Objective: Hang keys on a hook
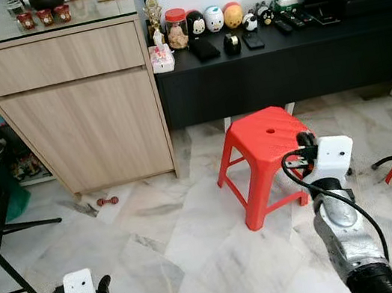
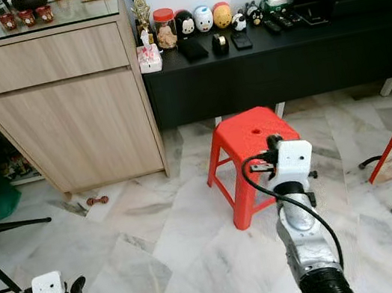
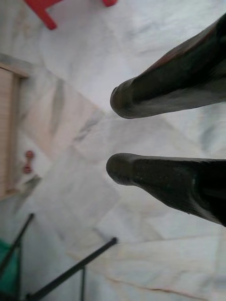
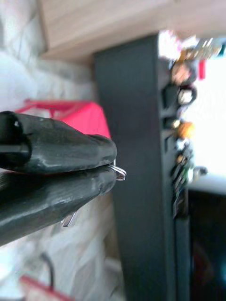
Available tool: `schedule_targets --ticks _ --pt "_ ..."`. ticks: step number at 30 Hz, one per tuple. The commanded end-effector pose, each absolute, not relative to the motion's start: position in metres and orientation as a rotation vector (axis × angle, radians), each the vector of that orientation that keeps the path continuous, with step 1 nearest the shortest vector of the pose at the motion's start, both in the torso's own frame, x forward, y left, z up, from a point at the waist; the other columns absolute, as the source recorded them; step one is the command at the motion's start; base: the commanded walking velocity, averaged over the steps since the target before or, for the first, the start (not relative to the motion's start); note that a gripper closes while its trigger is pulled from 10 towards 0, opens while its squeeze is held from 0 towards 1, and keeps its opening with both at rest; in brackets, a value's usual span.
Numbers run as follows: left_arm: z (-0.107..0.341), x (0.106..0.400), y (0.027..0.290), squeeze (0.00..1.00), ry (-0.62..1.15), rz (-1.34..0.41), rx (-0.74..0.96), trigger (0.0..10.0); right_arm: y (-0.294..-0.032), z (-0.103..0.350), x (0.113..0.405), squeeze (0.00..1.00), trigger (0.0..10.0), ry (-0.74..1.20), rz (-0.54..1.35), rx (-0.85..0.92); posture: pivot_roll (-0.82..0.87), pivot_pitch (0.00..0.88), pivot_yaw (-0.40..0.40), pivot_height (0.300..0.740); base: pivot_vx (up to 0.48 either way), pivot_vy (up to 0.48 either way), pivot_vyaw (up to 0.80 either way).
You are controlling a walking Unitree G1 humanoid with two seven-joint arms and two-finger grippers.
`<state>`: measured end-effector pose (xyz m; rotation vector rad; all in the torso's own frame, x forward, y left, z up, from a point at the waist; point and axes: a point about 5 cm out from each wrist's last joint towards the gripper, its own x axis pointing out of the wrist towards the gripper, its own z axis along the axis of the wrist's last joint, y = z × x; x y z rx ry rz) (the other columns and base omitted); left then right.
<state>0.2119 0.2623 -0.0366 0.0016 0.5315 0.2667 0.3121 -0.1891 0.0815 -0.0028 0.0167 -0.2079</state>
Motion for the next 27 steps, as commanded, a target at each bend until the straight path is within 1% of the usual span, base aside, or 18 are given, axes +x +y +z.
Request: schedule_targets --ticks 1,12,15,21,27 --pt "-0.045 0.204 0.259 0.0 0.58 0.275 -0.015 10.0 -0.193 0.08 0.312 0.0 10.0 0.029 -0.224 -0.011 -0.04 0.0 -0.038 0.74 0.0 0.0 0.0" --pt "-0.064 0.186 0.247 0.0 0.722 0.282 -0.046 10.0 -0.192 0.081 0.314 0.0 10.0 0.035 -0.226 -0.017 -0.06 0.0 -0.041 0.74 0.0 0.0 0.0" --pt "-0.065 0.185 0.246 0.0 0.73 0.282 -0.048 10.0 -0.192 0.081 0.314 0.0 10.0 0.038 -0.226 -0.018 -0.06 0.0 -0.041 0.74 0.0 0.0 0.0" --pt "-0.076 0.169 0.242 0.0 0.828 0.268 -0.027 10.0 -0.188 0.077 0.312 0.0 10.0 0.053 -0.228 -0.016 -0.07 0.0 -0.027 0.74 0.0 0.0 0.0" --pt "-0.08 0.159 0.246 0.0 0.874 0.265 -0.009 10.0 -0.186 0.075 0.311 0.0 10.0 0.056 -0.229 -0.012 -0.07 0.0 -0.019 0.74 0.0 -0.351 0.0"
